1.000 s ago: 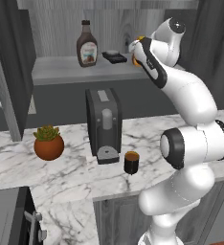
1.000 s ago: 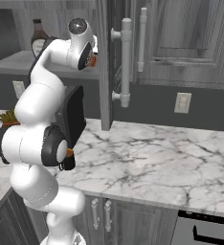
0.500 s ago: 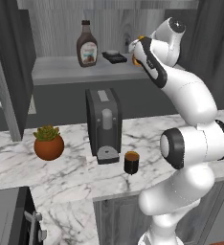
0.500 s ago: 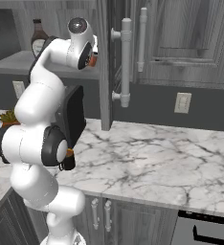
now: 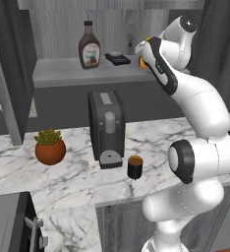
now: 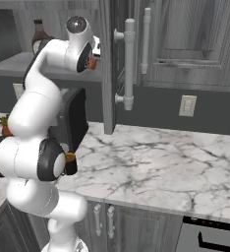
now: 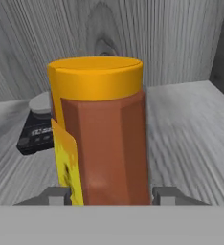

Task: Pick the syrup bottle and honey bottle from the cabinet and place them next to the mug.

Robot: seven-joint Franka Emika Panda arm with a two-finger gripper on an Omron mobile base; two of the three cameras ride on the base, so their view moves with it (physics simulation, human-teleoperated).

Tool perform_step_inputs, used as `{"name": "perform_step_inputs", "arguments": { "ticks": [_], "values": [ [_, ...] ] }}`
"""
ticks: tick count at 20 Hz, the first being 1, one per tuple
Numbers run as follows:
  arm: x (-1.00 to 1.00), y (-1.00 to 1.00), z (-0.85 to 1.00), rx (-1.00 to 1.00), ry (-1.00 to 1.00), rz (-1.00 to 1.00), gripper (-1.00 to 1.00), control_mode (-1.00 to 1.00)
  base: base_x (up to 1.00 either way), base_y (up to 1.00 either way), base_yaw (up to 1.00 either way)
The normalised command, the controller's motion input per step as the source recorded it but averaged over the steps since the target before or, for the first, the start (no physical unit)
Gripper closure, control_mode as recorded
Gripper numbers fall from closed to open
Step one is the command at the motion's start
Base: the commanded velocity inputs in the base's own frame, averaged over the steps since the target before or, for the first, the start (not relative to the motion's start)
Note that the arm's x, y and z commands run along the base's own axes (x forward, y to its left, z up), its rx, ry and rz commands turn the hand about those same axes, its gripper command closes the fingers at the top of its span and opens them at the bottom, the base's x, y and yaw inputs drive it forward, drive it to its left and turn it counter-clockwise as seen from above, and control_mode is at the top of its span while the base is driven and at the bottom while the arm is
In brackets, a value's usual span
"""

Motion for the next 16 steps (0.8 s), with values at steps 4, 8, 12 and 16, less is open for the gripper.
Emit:
{"name": "perform_step_inputs", "arguments": {
  "ticks": [4, 8, 12, 16],
  "values": [
    [-0.71, 0.04, 0.0, 0.0, 0.0, 0.0, 1.0, -1.0, 0.0, 0.0, 0.0],
    [-0.62, 0.06, 0.0, 0.0, 0.0, 0.0, 1.0, -1.0, 0.0, 0.0, 0.0],
    [-0.72, 0.01, 0.0, 0.0, 0.0, 0.0, 1.0, -1.0, 0.0, 0.0, 0.0],
    [-0.63, 0.09, -0.03, 0.0, 0.0, 0.0, 1.0, -1.0, 0.0, 0.0, 0.0]
  ]
}}
